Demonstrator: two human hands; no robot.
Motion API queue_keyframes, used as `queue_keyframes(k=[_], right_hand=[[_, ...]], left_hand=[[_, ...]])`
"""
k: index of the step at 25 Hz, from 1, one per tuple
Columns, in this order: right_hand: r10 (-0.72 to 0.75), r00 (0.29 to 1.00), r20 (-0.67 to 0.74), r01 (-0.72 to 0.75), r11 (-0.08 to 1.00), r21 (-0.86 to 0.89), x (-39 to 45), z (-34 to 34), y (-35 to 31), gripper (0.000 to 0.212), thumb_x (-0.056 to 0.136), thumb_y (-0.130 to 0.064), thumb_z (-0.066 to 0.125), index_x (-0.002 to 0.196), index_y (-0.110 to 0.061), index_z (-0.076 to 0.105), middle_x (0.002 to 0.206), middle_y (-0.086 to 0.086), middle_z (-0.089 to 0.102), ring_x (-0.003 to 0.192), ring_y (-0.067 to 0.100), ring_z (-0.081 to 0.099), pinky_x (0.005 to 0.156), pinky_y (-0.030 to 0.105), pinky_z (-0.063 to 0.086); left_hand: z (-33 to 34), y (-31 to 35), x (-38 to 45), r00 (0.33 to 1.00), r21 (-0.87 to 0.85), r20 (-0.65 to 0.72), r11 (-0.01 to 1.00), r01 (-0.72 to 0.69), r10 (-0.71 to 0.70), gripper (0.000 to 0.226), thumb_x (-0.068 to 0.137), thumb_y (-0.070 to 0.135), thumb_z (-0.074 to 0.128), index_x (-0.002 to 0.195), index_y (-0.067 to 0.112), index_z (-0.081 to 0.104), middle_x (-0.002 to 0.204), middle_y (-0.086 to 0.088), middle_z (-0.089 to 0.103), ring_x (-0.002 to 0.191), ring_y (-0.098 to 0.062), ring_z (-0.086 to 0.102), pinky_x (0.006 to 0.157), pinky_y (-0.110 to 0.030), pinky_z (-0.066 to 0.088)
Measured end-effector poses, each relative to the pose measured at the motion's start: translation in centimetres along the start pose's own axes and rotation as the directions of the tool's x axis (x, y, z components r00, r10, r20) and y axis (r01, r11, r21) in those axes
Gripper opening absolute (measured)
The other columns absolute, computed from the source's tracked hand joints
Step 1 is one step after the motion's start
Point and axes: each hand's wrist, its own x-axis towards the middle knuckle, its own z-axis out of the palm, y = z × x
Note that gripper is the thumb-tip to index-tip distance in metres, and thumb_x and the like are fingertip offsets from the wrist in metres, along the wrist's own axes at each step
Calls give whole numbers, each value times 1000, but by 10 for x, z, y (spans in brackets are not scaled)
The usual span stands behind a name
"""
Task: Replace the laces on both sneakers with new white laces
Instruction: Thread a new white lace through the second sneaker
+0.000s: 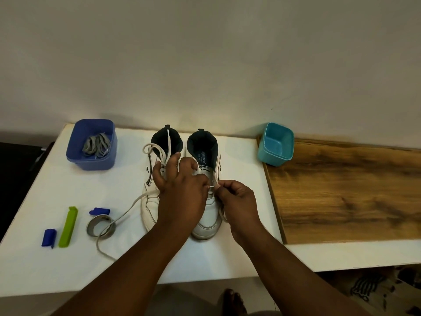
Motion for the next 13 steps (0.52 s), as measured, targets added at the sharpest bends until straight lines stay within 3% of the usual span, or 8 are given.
queue_keyframes(k=[4,9,13], right_hand=[[-85,996,-5,84,991,-108,-1,0,0,15,96,-10,69,89,-20,78,84,-3,77,76,4,70,71,19,57],[-146,989,0,143,973,-183,2,-1,4,10,95,-14,70,95,-17,79,86,-4,77,84,12,73,77,24,58],[-152,987,58,162,947,-278,7,-6,1,18,102,-22,60,96,-17,77,87,-6,74,79,1,66,75,20,53]], left_hand=[[1,1,0,1000,-2,-3,1000,-2,2,9,84,37,72,83,29,77,123,3,57,137,-31,38,113,-59,21],[4,1,1,1000,-36,18,999,-20,21,4,81,32,75,82,29,76,122,3,55,136,-32,38,114,-59,20],[4,4,0,1000,-49,8,999,-24,25,4,84,33,74,87,31,75,123,3,56,137,-30,37,116,-59,15]])
